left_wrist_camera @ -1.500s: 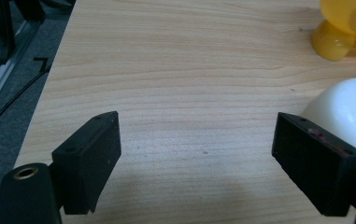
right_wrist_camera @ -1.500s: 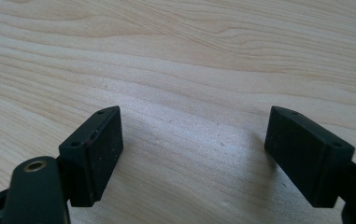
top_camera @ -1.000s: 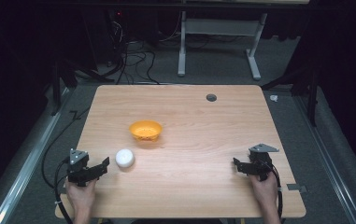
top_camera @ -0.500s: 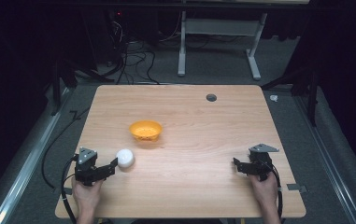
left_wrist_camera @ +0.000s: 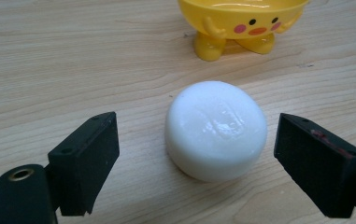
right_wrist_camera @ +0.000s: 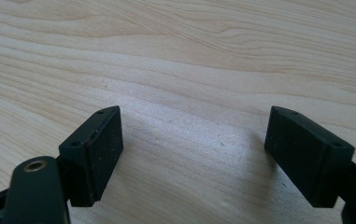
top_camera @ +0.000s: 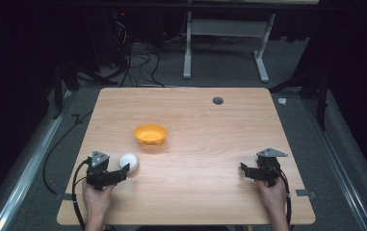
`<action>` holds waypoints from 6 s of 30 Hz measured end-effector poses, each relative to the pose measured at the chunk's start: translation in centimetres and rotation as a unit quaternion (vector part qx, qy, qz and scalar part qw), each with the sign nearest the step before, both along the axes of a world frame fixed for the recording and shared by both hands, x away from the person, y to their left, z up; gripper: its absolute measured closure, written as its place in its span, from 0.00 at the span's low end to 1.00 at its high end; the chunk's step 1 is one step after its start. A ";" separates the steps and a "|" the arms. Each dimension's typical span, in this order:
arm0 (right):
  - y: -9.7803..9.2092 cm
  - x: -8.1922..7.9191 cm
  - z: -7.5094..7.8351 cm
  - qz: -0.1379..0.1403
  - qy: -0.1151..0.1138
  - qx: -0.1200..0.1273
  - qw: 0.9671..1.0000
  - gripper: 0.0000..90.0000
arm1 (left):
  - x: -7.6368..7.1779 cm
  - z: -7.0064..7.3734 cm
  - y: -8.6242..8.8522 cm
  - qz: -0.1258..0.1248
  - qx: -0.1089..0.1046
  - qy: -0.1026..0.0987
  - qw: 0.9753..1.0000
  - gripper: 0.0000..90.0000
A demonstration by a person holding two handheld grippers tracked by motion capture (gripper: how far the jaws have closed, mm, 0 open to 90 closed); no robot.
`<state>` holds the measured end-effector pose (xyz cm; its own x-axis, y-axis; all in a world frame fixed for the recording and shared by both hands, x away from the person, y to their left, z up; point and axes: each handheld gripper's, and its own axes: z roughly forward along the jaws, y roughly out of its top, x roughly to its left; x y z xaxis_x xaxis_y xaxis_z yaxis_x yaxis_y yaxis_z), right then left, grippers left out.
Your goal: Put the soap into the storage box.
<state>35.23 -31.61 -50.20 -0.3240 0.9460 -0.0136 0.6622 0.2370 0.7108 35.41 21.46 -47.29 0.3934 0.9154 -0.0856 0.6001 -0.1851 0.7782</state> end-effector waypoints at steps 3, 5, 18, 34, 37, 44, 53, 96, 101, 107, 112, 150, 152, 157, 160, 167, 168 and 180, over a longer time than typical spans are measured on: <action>0.0 0.0 0.0 0.000 0.000 0.000 1.000 0.23 | 0.3 -0.3 -0.6 -0.003 0.006 0.004 1.000 0.17; 0.0 0.0 0.0 0.000 0.000 0.000 1.000 0.23 | 0.5 -0.4 -0.8 -0.003 0.003 0.007 1.000 0.16; 0.0 0.0 0.0 -0.001 0.000 0.001 1.000 0.23 | 1.4 -1.1 -1.8 -0.007 0.020 0.018 1.000 0.16; 0.0 0.0 0.0 0.000 0.000 0.001 1.000 0.23 | 2.3 -2.1 -2.6 -0.006 0.032 0.028 0.999 0.17; 0.0 0.0 0.0 -0.001 0.000 0.001 1.000 0.23 | 2.4 -2.3 -2.8 -0.005 0.033 0.030 0.999 0.17; 0.0 0.0 0.0 0.000 0.000 0.001 1.000 0.23 | 2.6 -2.7 -3.1 -0.004 0.047 0.034 0.998 0.19; 0.0 0.0 0.0 -0.001 0.000 0.002 1.000 0.23 | 2.8 -3.0 -3.2 0.000 0.055 0.038 0.998 0.22; 0.0 0.0 0.0 -0.001 0.000 0.001 1.000 0.23 | 2.2 -2.0 -2.9 -0.017 0.041 0.033 0.999 0.27; 0.0 0.0 0.0 -0.001 0.000 0.001 1.000 0.23 | 2.1 -1.6 -3.0 -0.025 0.041 0.033 0.998 0.27; 0.0 0.0 0.0 -0.001 0.000 0.001 1.000 0.23 | 2.0 -1.1 -3.3 -0.034 0.042 0.034 0.998 0.27; 0.0 0.0 0.0 -0.001 0.000 0.001 1.000 0.23 | 1.9 -0.6 -3.6 -0.041 0.040 0.028 0.998 0.27; 0.0 0.0 0.0 0.000 0.000 0.001 1.000 0.22 | 2.9 2.6 -4.9 -0.085 0.016 0.018 0.996 0.27; 0.0 0.0 0.0 0.000 0.000 0.001 1.000 0.23 | 3.1 2.7 -4.9 -0.088 0.007 0.021 0.996 0.27; 0.0 0.0 0.0 0.000 0.000 0.001 1.000 0.22 | 3.3 3.0 -5.0 -0.090 0.011 0.021 0.996 0.27; 0.0 0.0 0.0 0.000 0.000 0.001 1.000 0.22 | 3.4 3.2 -5.1 -0.091 0.013 0.020 0.996 0.27; 0.0 0.0 0.0 0.001 0.000 0.001 1.000 0.22 | 4.2 3.8 -5.2 -0.098 0.000 0.023 0.995 0.27; 0.0 0.0 0.0 0.001 0.001 0.000 1.000 0.22 | 4.2 3.9 -5.2 -0.099 -0.002 0.023 0.995 0.27; 0.0 0.0 0.0 0.002 0.001 0.001 1.000 0.22 | 5.4 4.5 -5.6 -0.104 -0.009 0.025 0.994 0.27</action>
